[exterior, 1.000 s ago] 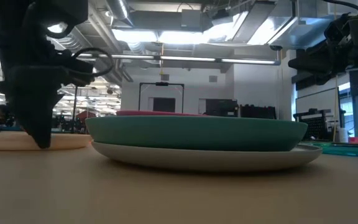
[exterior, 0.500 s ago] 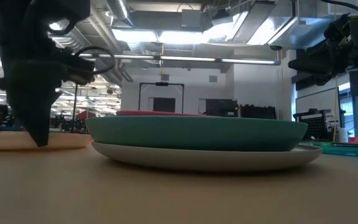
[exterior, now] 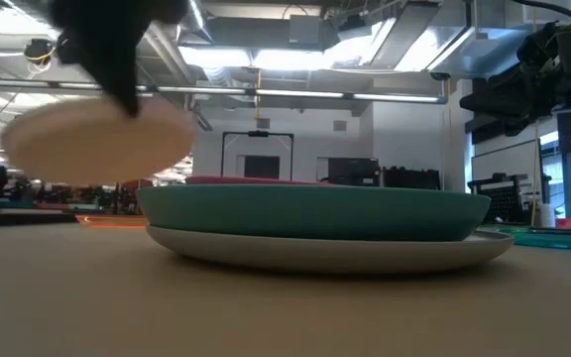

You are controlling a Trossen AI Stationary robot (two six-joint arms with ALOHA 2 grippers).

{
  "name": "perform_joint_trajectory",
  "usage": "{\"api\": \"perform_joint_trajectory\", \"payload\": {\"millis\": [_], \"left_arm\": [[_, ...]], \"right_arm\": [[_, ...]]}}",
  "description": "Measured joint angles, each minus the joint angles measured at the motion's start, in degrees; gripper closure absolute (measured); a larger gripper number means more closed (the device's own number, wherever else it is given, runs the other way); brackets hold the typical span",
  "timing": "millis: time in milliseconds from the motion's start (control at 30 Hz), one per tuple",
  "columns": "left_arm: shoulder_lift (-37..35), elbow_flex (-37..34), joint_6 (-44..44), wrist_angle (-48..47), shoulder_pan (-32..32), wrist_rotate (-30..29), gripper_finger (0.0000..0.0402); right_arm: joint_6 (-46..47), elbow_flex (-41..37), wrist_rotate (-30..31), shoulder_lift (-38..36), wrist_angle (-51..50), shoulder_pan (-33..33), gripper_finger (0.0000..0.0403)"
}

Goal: Stack plastic plates
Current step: Stack the white plate on top of the dark pink plate

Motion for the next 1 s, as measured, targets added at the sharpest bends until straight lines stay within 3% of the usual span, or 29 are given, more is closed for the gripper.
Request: {"api": "perform_joint_trajectory", "payload": {"millis": [233, 500, 633, 733, 1000], "left_arm": [[0.0, 4.28, 7.01, 11.56, -0.6, -6.51, 0.0394], [1.79, 3.52, 19.97, 33.27, -0.47, -6.5, 0.0394], [4.46, 3.52, 25.4, 41.82, -0.47, -3.03, 0.0394], [7.04, 3.52, 26.43, 44.82, -0.47, -1.04, 0.0394], [11.77, 3.5, 26.88, 42.24, -0.12, -0.66, 0.0394]], "right_arm": [[0.0, 0.0, 0.0, -0.01, 0.22, 0.02, 0.04], [0.0, 0.0, 0.0, -0.01, 0.22, 0.02, 0.04], [0.0, 0.0, 0.0, -0.01, 0.22, 0.01, 0.04], [0.0, 0.0, 0.0, -0.01, 0.2, 0.0, 0.04], [0.0, -0.02, 0.0, 0.01, 0.16, 0.02, 0.04]]}}
